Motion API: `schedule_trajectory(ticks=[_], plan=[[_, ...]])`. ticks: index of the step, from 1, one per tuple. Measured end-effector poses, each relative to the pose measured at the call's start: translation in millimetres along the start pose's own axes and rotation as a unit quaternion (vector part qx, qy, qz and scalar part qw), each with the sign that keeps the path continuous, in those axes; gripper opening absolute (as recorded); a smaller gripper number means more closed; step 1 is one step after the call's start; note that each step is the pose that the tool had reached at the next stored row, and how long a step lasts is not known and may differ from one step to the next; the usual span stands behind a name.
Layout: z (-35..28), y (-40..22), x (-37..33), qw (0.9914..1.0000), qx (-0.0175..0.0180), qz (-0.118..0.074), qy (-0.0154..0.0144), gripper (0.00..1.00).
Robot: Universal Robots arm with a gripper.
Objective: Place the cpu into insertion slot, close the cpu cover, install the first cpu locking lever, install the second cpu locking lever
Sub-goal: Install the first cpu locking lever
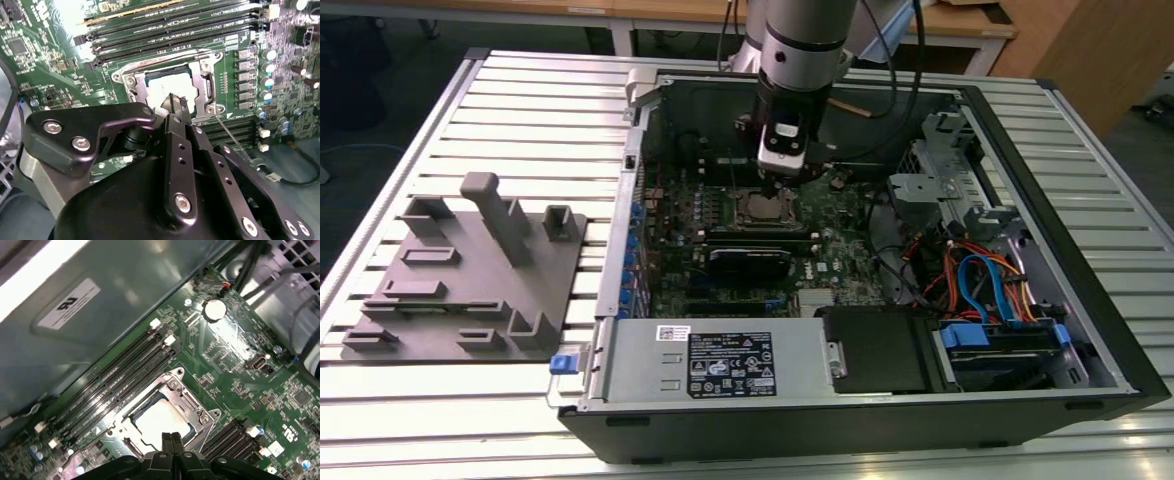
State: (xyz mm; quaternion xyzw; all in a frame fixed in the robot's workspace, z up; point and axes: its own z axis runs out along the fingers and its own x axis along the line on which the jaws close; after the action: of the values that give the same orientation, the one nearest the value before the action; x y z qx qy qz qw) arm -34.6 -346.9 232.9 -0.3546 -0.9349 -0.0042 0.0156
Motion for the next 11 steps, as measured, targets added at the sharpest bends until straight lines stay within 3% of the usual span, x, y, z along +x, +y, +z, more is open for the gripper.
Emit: schedule_trajectory(ticks=[11], plan=[[0.0, 0.0, 0.0, 0.99890, 0.0015, -0.047, -0.0001, 0.10]])
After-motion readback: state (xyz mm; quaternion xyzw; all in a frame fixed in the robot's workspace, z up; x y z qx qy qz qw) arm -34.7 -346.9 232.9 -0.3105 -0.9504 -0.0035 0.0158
